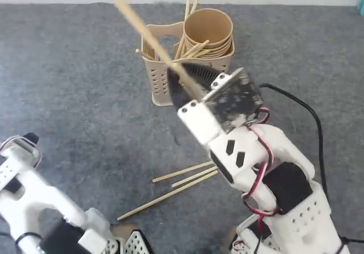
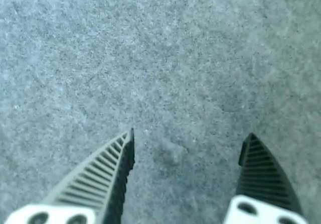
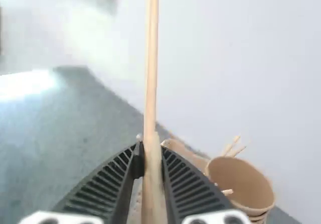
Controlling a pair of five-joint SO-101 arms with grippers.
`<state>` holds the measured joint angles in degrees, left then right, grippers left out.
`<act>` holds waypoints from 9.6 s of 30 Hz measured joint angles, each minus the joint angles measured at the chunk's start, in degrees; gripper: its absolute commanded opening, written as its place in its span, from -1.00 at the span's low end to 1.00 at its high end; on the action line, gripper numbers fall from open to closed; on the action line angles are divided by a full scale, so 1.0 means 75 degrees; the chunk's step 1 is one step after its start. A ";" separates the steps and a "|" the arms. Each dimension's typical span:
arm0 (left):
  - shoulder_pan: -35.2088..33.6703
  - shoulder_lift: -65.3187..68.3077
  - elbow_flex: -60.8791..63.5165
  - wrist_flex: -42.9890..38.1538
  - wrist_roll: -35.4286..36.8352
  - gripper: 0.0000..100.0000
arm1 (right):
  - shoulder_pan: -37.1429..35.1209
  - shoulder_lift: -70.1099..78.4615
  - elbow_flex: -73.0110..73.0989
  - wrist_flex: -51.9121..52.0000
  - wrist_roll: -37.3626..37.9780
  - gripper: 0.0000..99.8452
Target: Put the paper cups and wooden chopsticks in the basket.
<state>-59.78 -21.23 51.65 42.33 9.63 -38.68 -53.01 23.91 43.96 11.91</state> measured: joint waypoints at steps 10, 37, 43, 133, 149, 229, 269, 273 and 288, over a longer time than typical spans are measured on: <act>0.0000 0.0000 0.0082 0.0000 0.0000 -0.36 | 0.0563 -0.0070 0.2309 -0.3985 -0.1407 -0.98; 0.0375 0.0000 0.0410 -0.0422 0.0000 -0.36 | 0.0715 0.5286 0.2415 -1.2167 -0.1946 -0.98; 0.0399 0.0000 0.0410 -0.0422 0.0000 -0.36 | 0.0715 0.6341 0.1817 -1.2308 -0.1946 -0.80; 0.8908 0.4396 -0.3188 0.2086 0.3305 -0.98 | 0.1207 -0.0422 0.6482 0.0563 -0.4161 -0.98; 0.8440 0.2930 -0.1934 0.2602 0.2813 -0.98 | 0.0891 -0.0422 0.6541 0.0527 -0.4161 -0.98; 0.1793 -0.2122 -0.1383 0.0926 0.2251 -0.98 | -0.1887 0.0281 0.3083 -0.0797 -0.2239 -0.98; 0.3177 -0.6259 -0.0328 -0.5755 0.2251 -0.98 | 0.1407 0.4677 0.1899 -1.1651 -0.0738 -0.74; 0.3165 -0.6271 -0.0281 -0.5978 0.2251 -0.98 | 0.1465 0.4841 0.1887 -1.1417 -0.0738 -0.65; 0.4630 -0.5333 -0.1618 -0.6048 0.2274 -0.98 | 0.1875 0.0504 0.1887 -0.5896 -0.2954 -0.99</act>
<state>-25.05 -61.23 39.52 -3.03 26.68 -24.62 -49.23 38.07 -0.26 -10.24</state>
